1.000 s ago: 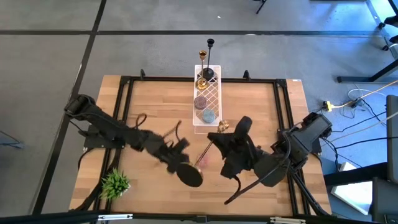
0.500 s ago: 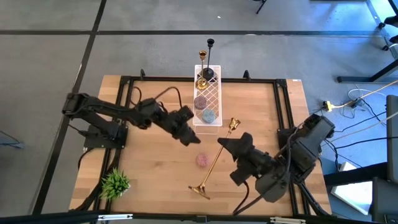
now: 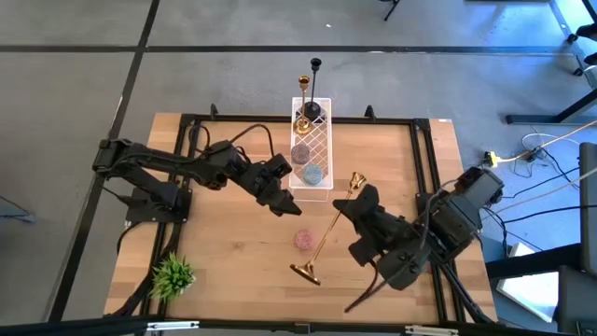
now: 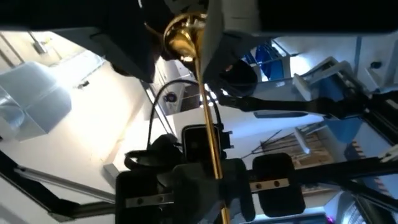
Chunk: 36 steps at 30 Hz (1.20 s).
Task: Pick & Place candle stick holders
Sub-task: Put the gold candle holder on the shelf
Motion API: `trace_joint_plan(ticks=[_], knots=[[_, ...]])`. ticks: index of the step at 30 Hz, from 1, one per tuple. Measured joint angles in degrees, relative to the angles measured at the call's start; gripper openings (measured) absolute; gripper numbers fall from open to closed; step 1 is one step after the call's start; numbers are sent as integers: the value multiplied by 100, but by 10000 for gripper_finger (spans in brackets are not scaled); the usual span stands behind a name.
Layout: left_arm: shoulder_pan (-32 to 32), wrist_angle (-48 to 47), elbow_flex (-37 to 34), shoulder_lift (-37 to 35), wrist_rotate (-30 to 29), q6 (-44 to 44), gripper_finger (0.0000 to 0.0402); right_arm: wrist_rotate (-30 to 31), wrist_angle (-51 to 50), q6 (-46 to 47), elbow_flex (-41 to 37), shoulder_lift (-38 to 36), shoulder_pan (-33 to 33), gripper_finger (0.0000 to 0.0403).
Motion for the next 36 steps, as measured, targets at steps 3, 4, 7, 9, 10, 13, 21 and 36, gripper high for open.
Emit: trace_joint_plan(ticks=[3, 4, 7, 9, 10, 13, 21, 36], knots=[[-19, -583, 121, 1, 34, 73, 156, -23, -33, 6, -59, 0, -137, 15], [-44, -751, 144, 5, 35, 105, 162, -21, -39, -16, -73, 0, -182, 15], [-144, -857, 205, 99, 54, 157, 176, -50, -55, -17, -112, 0, -314, 15], [-234, -827, 194, 188, 55, 150, 181, -181, -81, -23, -132, 0, -394, 15], [-269, -699, 194, 249, 50, 129, 182, -213, -82, -30, -138, 0, -424, 15], [-341, -554, 194, 379, 44, 104, 182, -223, -82, -30, -148, 0, -512, 15], [-367, 291, 380, 843, -139, 208, 182, -471, -84, 132, -151, -2, -689, 15], [-354, 210, 799, 1097, -4, 367, 147, -471, -398, 584, -156, 0, -731, 15]])
